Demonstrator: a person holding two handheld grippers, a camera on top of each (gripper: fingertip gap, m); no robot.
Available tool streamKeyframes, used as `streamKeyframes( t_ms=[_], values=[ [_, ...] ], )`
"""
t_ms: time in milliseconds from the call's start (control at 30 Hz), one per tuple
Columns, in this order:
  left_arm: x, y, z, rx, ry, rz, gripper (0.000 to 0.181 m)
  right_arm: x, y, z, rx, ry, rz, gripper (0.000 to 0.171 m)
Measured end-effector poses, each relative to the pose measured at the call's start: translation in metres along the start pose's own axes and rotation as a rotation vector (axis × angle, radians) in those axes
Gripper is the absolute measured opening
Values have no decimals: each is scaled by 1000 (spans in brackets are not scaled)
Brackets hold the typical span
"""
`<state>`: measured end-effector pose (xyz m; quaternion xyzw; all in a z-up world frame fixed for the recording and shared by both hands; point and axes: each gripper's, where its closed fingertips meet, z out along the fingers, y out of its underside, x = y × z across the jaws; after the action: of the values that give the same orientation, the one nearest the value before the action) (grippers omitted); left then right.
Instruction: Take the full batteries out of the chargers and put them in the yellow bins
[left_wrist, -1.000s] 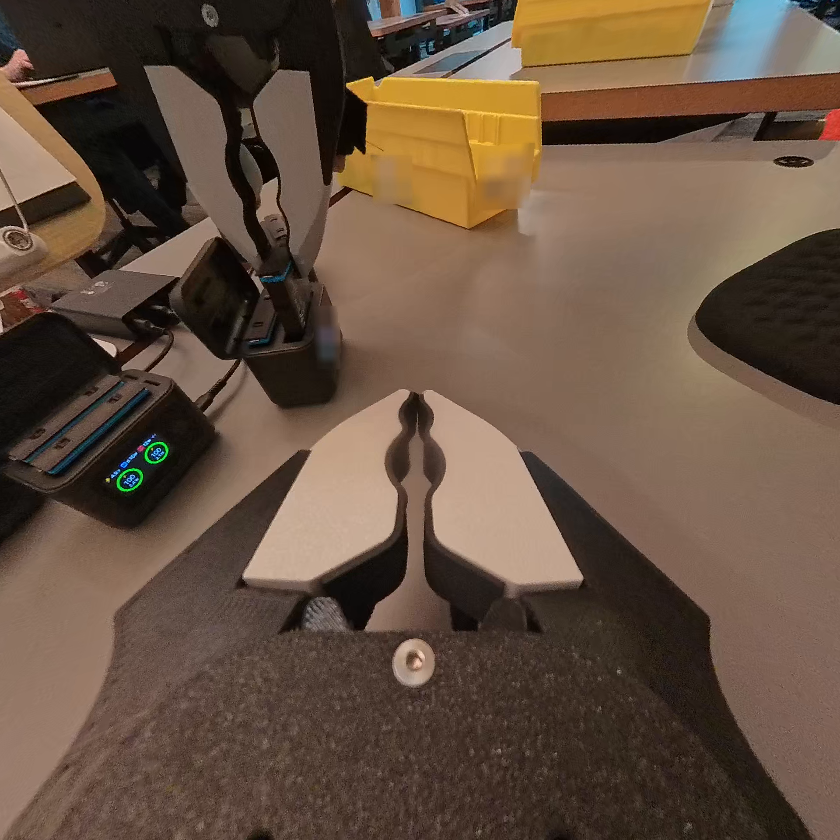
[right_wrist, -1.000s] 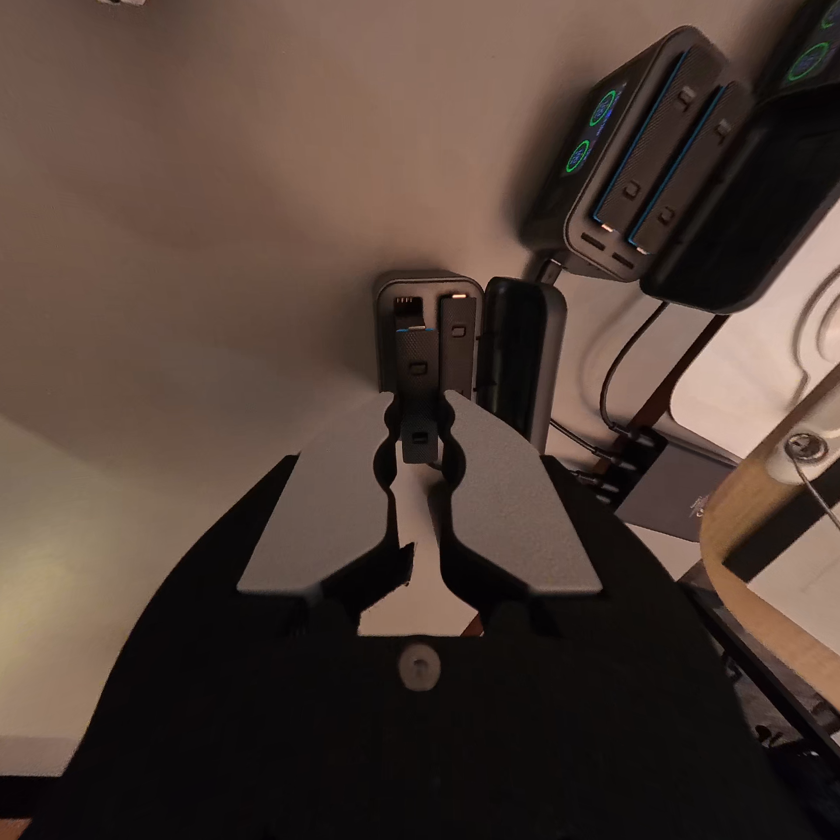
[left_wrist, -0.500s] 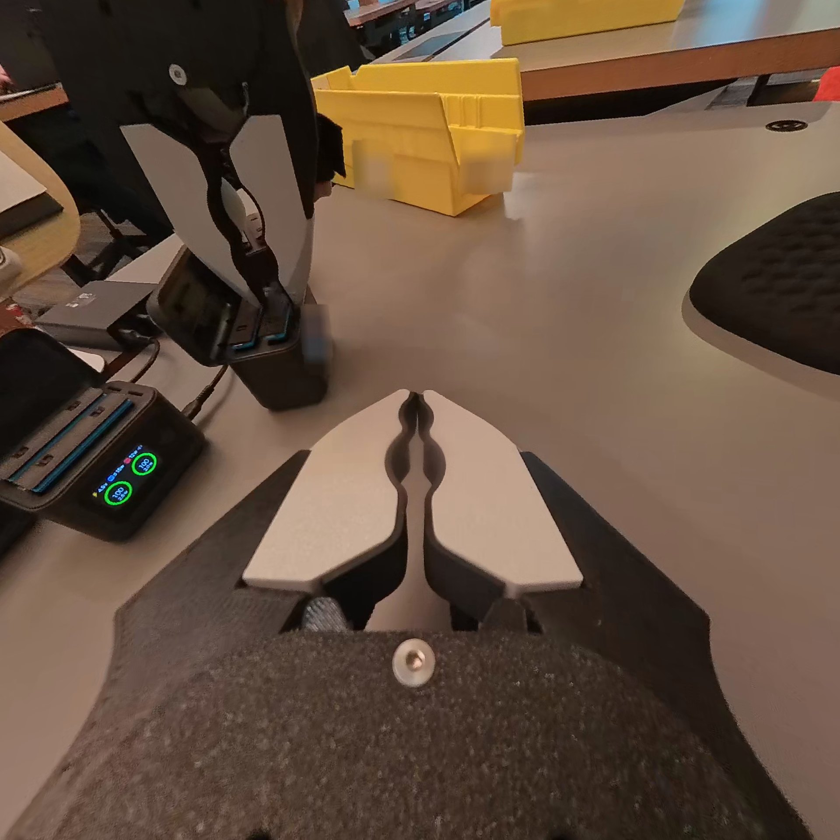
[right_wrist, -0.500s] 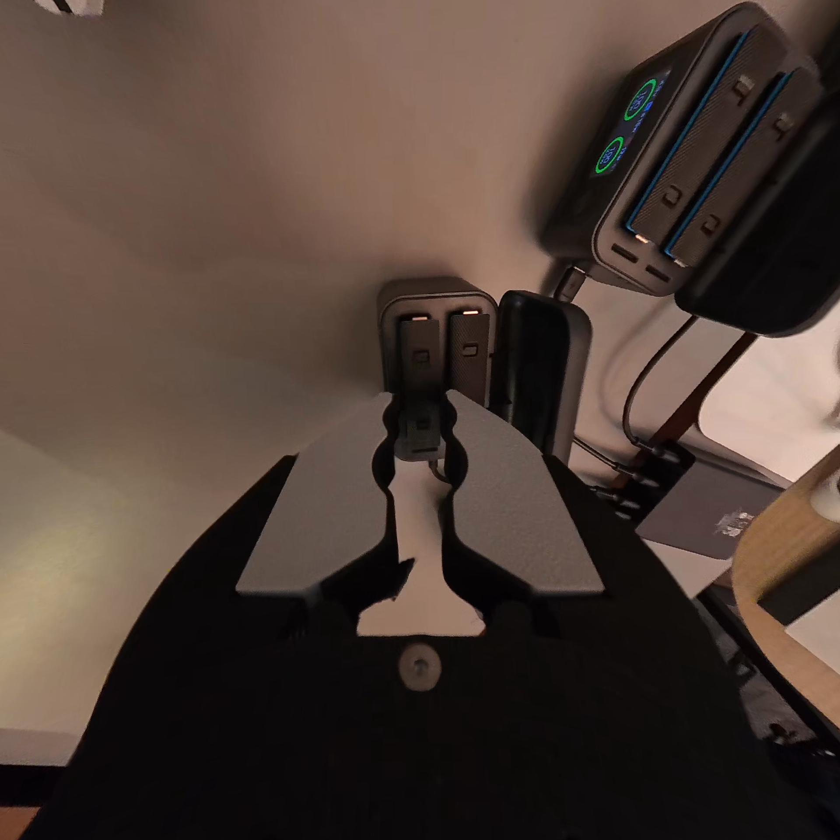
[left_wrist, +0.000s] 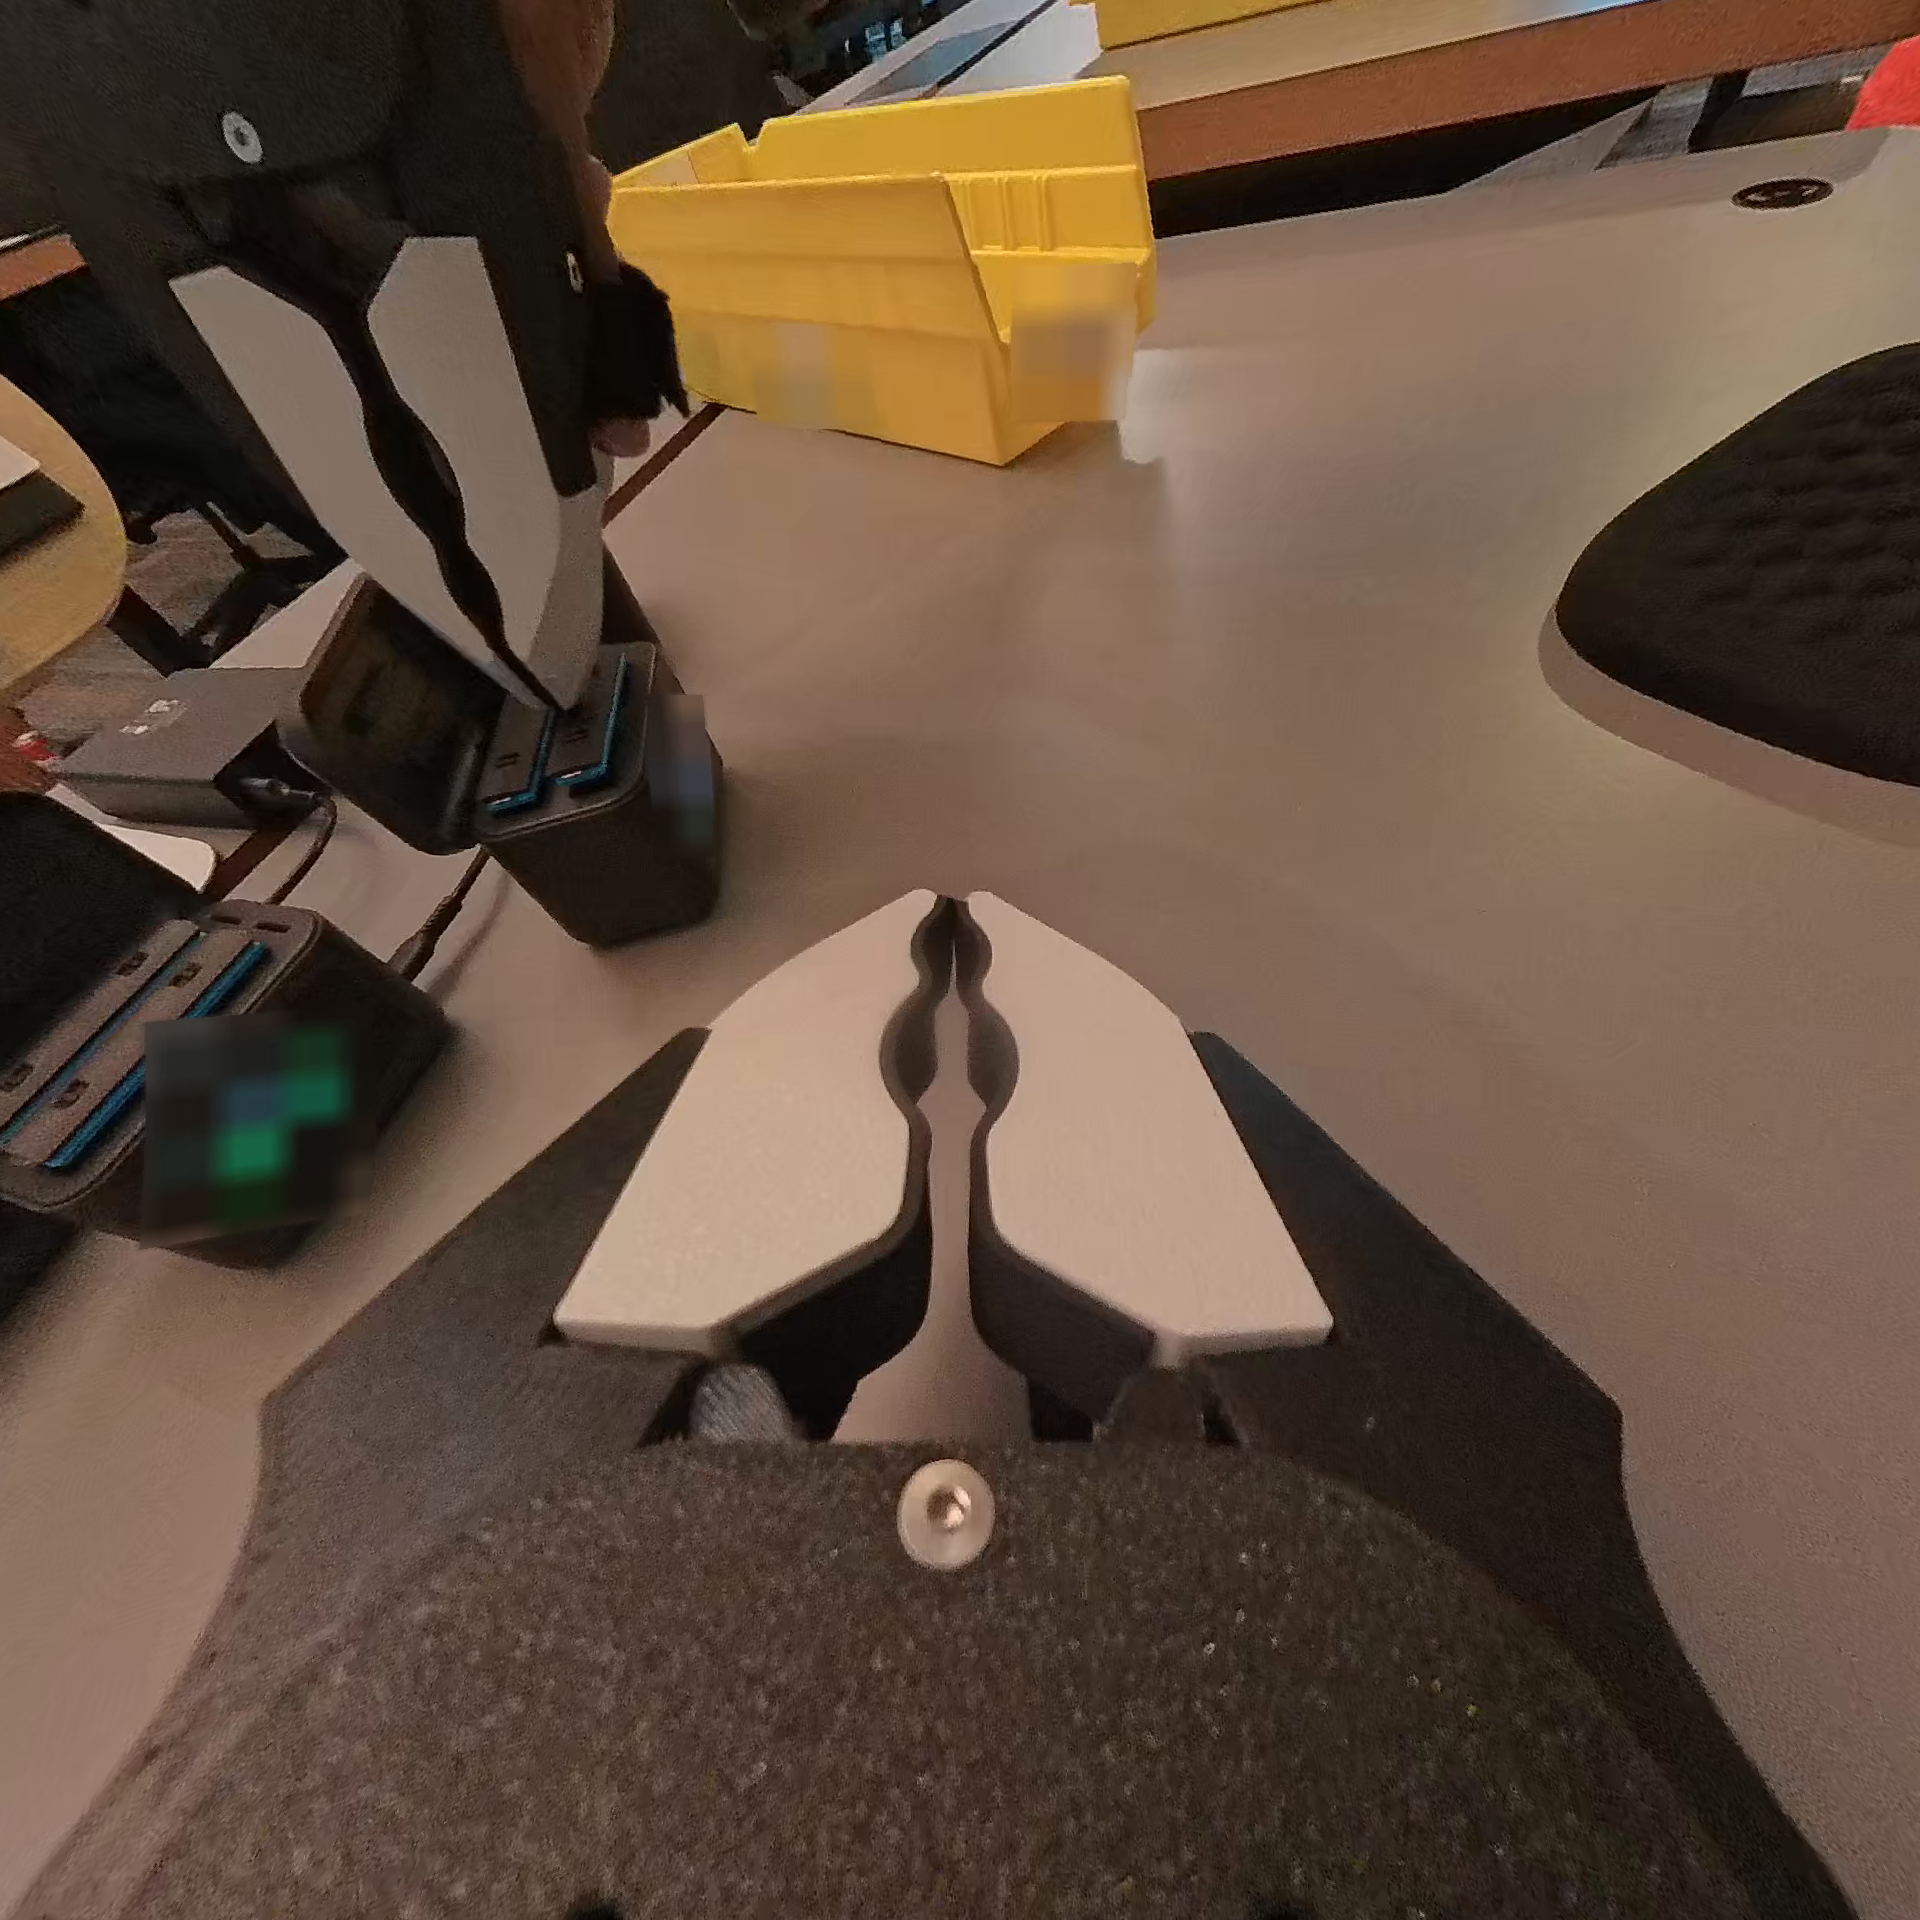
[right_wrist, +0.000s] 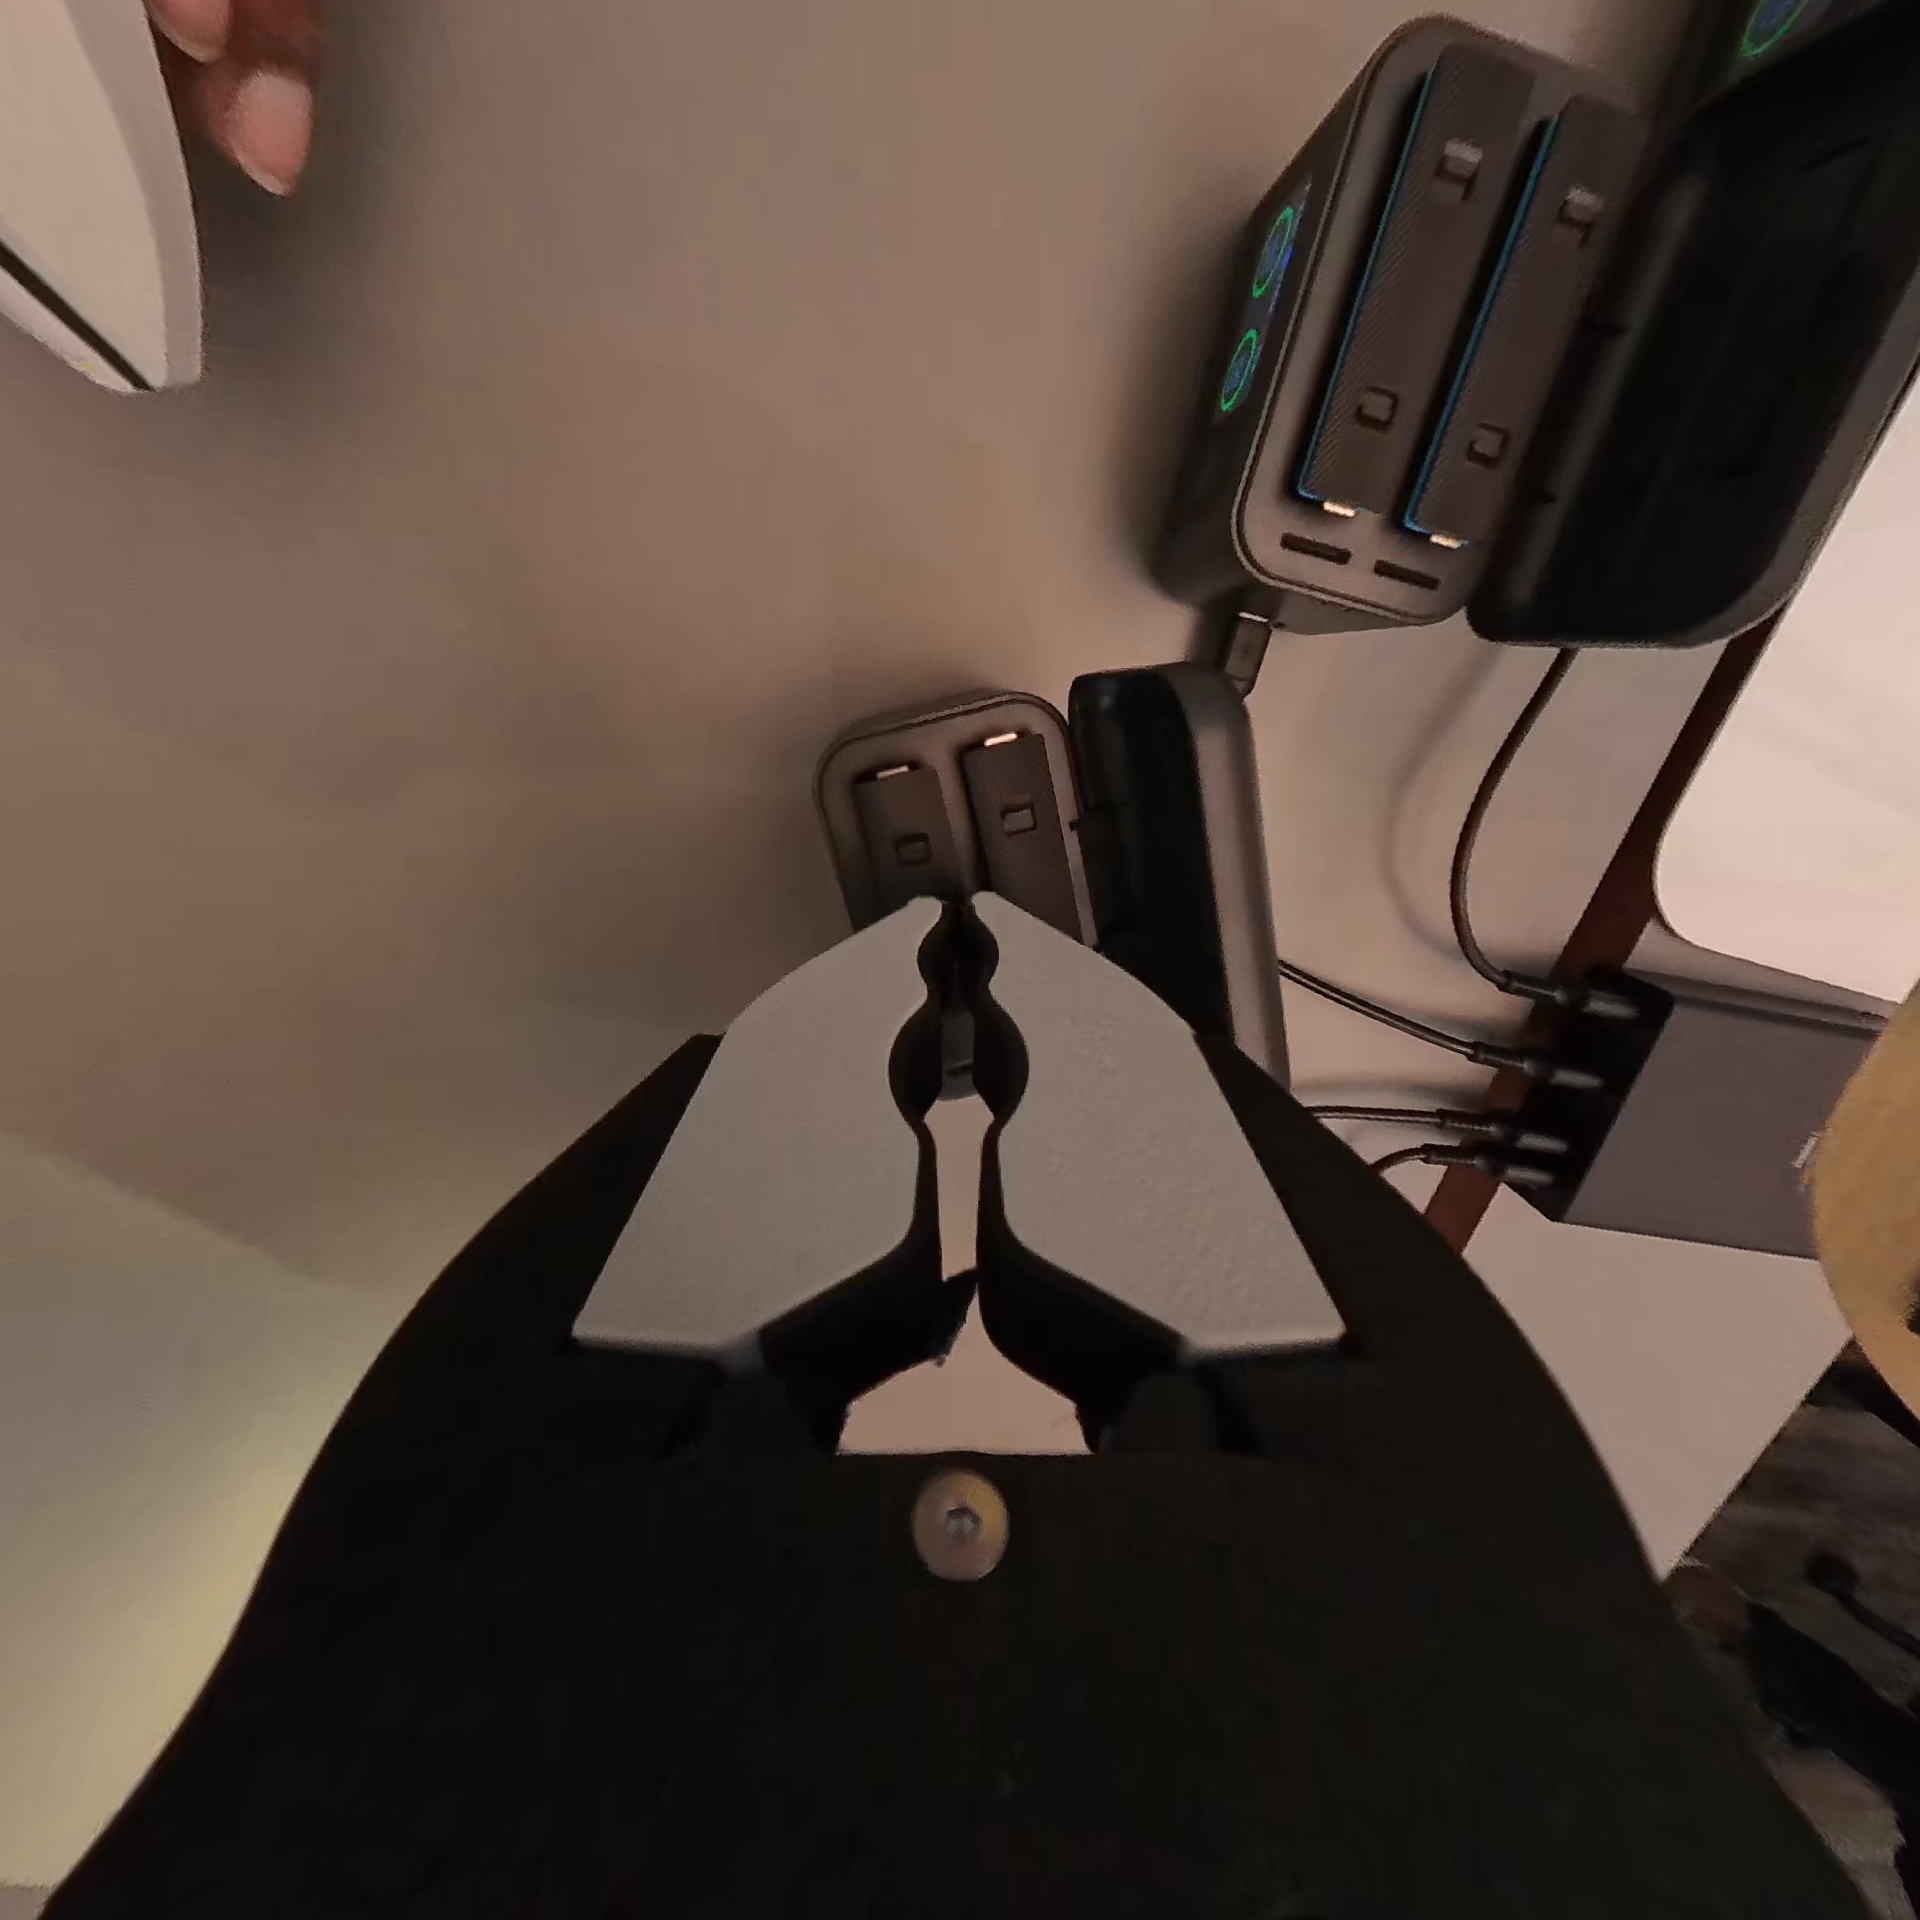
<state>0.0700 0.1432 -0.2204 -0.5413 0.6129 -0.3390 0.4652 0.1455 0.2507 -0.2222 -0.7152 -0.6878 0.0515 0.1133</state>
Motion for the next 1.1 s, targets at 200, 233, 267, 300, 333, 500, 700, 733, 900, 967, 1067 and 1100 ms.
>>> streamKeyframes(
  t_ms=[200, 233, 267, 300, 333, 500, 700, 733, 900, 967, 1067, 1100],
  values=[
    [1, 1, 1, -7, 3, 7, 0, -2, 0, 1, -30, 4, -26, 0],
    [1, 1, 1, -6, 3, 7, 0, -2, 0, 1, -37, 10, -34, 0],
    [1, 1, 1, -7, 4, 6, 0, -2, 0, 1, -47, 18, -45, 0],
    [1, 2, 1, -8, 4, 5, 0, -2, 0, 1, -60, 24, -56, 0],
    [1, 2, 1, -9, 5, 5, 0, -2, 0, 1, -76, 28, -67, 0],
    [1, 3, 2, -13, 0, 12, 0, -2, 0, 1, -111, 44, -93, 0],
    [0, 4, 2, -21, -11, 19, 0, 0, 0, 0, -104, 141, -75, 0],
    [-1, 4, 2, -20, -13, 19, 0, -1, -3, -3, -64, 173, -48, 0],
    [-8, 2, 0, -13, -51, 2, 0, 13, -21, -71, 390, 518, 264, 0],
    [-10, 3, 0, -18, -56, -12, 0, 14, -9, -98, 525, 686, 419, 0],
    [-12, 3, 0, -19, -74, -1, 0, -1, 17, -119, 675, 866, 637, 0],
    [-13, 2, -1, -15, -84, 5, 0, -8, 27, -123, 724, 906, 714, 0]
  ],
)
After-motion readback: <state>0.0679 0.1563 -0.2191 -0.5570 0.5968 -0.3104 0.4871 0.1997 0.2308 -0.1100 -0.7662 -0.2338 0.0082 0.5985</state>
